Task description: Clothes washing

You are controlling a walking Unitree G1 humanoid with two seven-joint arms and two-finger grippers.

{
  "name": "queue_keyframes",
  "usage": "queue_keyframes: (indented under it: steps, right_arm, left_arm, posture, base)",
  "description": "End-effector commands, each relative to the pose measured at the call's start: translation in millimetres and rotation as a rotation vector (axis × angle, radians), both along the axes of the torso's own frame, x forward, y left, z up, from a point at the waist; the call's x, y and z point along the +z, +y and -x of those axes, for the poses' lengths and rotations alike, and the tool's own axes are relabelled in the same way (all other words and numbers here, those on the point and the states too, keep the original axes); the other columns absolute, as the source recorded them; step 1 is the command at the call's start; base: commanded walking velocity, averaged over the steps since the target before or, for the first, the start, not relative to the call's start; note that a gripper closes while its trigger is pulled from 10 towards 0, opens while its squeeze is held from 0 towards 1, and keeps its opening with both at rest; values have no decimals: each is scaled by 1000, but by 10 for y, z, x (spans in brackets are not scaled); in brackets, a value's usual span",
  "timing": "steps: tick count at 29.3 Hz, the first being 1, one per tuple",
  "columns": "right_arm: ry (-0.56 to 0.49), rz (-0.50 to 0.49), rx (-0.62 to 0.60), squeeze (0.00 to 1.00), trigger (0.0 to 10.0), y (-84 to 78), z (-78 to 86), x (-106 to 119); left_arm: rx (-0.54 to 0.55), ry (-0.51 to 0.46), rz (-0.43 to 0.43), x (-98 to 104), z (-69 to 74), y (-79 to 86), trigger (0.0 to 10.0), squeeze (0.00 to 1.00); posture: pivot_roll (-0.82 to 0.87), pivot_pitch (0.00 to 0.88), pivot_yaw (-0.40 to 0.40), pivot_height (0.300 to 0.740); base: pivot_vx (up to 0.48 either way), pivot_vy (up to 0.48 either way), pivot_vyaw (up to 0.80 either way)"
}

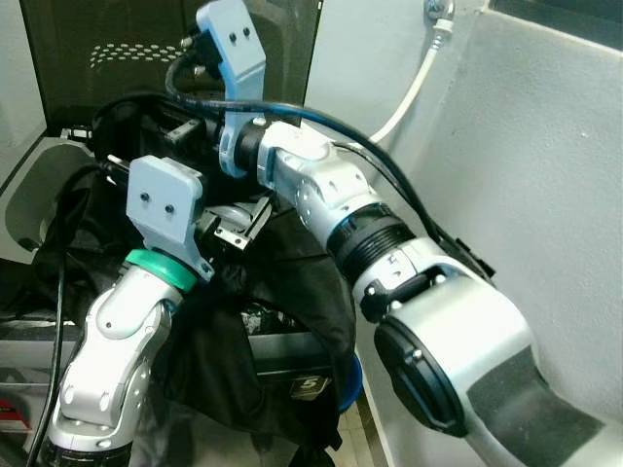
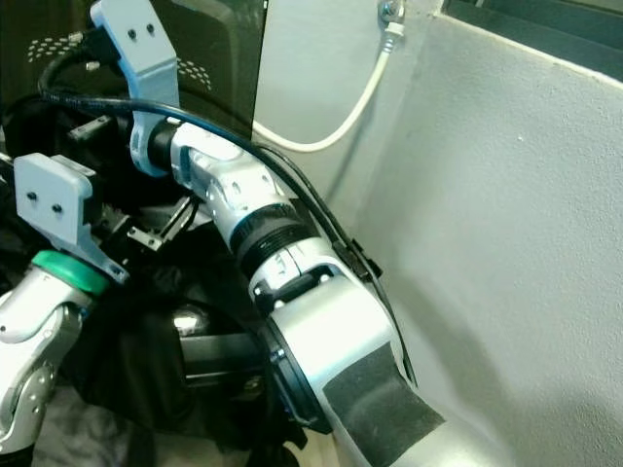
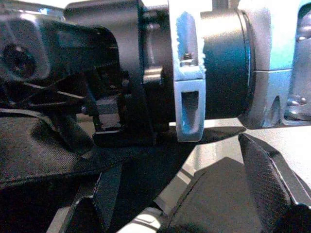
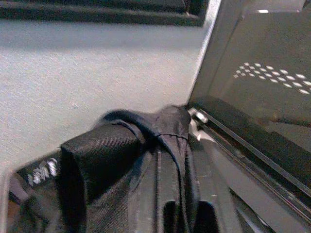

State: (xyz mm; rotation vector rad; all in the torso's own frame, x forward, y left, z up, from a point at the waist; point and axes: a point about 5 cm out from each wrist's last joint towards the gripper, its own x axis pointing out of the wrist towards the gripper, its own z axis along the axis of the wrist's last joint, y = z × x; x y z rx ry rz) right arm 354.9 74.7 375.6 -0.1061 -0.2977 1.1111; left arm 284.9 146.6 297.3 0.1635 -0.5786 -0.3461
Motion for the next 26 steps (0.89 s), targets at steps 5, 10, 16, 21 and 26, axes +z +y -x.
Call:
queue_keyframes:
  steps: [5, 10, 16, 21, 26]
  right_arm:
    - [162, 54, -119, 1000, 10000, -61, -140, -365]
    - [181, -1, -155, 1000, 10000, -101, -167, -303]
    - [262, -483, -537, 0, 10000, -634, -394, 164]
    - [237, -444, -697, 0, 10000, -819, -480, 93]
    - [249, -417, -724, 0, 10000, -864, -513, 7]
  left_arm:
    - [-31, -139, 1, 226, 141, -39, 10000, 0]
    - [-30, -142, 0, 230, 144, -37, 10000, 0]
    - [-34, -143, -19, 229, 146, -49, 10000, 0]
    - [-39, -143, -24, 231, 149, -56, 10000, 0]
    - [-40, -144, -25, 234, 152, -56, 10000, 0]
  posture:
    - [67, 18, -104, 740]
    - [67, 19, -105, 740]
    - [67, 20, -103, 740]
    - [75, 20, -104, 740]
    - [76, 21, -104, 740]
  base:
    - [0, 0, 0]
    - [0, 0, 0]
    - [0, 0, 0]
    - [0, 0, 0]
    - [0, 0, 0]
